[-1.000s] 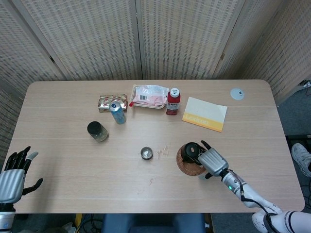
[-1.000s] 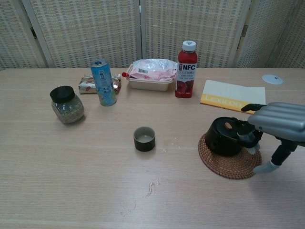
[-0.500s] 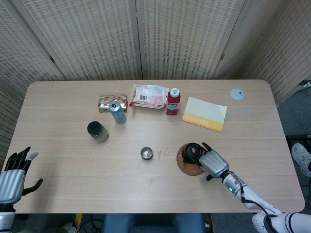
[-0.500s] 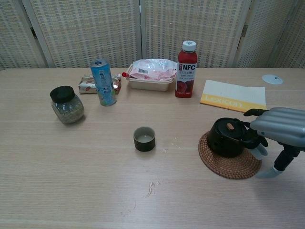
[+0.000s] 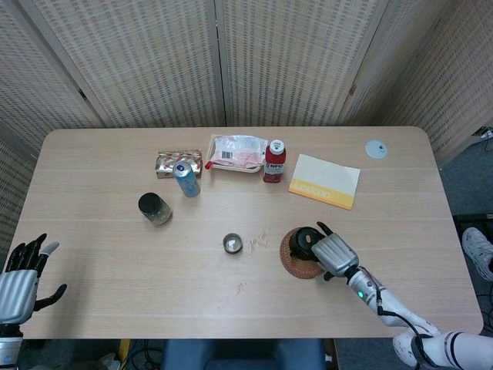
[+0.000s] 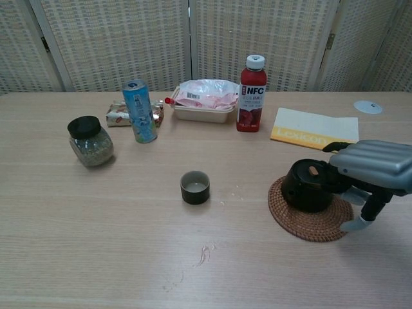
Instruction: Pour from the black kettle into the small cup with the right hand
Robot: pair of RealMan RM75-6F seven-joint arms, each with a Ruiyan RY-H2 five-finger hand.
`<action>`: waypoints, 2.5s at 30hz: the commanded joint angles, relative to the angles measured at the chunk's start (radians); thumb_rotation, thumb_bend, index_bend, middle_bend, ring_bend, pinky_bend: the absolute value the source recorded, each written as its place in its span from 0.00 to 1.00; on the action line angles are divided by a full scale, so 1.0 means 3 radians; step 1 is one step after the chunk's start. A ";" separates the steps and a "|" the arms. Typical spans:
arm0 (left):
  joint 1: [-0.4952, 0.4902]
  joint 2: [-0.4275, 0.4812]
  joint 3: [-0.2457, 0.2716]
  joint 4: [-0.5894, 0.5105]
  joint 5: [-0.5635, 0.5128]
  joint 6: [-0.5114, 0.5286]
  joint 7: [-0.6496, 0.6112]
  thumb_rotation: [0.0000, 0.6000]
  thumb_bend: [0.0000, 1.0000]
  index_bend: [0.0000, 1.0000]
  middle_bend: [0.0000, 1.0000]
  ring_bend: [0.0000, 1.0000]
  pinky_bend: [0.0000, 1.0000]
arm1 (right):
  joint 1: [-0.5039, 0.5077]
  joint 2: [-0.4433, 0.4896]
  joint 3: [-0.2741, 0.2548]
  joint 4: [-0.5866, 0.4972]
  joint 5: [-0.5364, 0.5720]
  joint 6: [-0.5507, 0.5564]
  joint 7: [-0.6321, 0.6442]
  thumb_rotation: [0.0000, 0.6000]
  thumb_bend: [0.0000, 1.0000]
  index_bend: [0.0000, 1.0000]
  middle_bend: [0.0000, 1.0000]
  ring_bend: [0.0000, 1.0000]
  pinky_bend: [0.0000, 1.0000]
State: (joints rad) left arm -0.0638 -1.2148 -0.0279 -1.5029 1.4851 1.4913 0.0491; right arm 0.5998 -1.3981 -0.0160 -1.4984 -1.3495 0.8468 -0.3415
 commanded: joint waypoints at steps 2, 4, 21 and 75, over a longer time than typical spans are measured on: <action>0.0004 0.0001 -0.0002 0.0007 -0.0005 0.0003 -0.0007 1.00 0.24 0.15 0.01 0.07 0.02 | 0.0064 -0.0032 0.0087 0.0039 0.0042 -0.0060 0.0144 0.82 0.00 0.90 0.92 0.83 0.02; 0.0005 0.0004 -0.0003 0.0012 -0.0005 0.0005 -0.0010 1.00 0.24 0.15 0.01 0.07 0.02 | 0.0095 -0.0046 0.0126 0.0059 0.0056 -0.0095 0.0235 0.82 0.00 0.92 0.94 0.85 0.07; 0.0008 0.0025 0.0000 -0.0002 0.0004 0.0001 -0.0015 1.00 0.24 0.15 0.01 0.07 0.02 | 0.0273 -0.0023 0.0320 0.0177 0.0037 -0.0181 0.0747 0.72 0.00 1.00 1.00 0.92 0.20; 0.0020 -0.0019 0.0009 0.0086 0.0036 0.0035 -0.0092 1.00 0.24 0.15 0.01 0.07 0.02 | 0.0563 0.0140 0.0485 -0.0173 0.0245 -0.0172 0.0393 0.74 0.52 1.00 1.00 0.95 0.48</action>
State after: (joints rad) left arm -0.0579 -1.2202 -0.0251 -1.4770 1.4961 1.5018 0.0216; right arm 0.7612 -1.3513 0.1248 -1.5541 -1.2793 0.8016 -0.2191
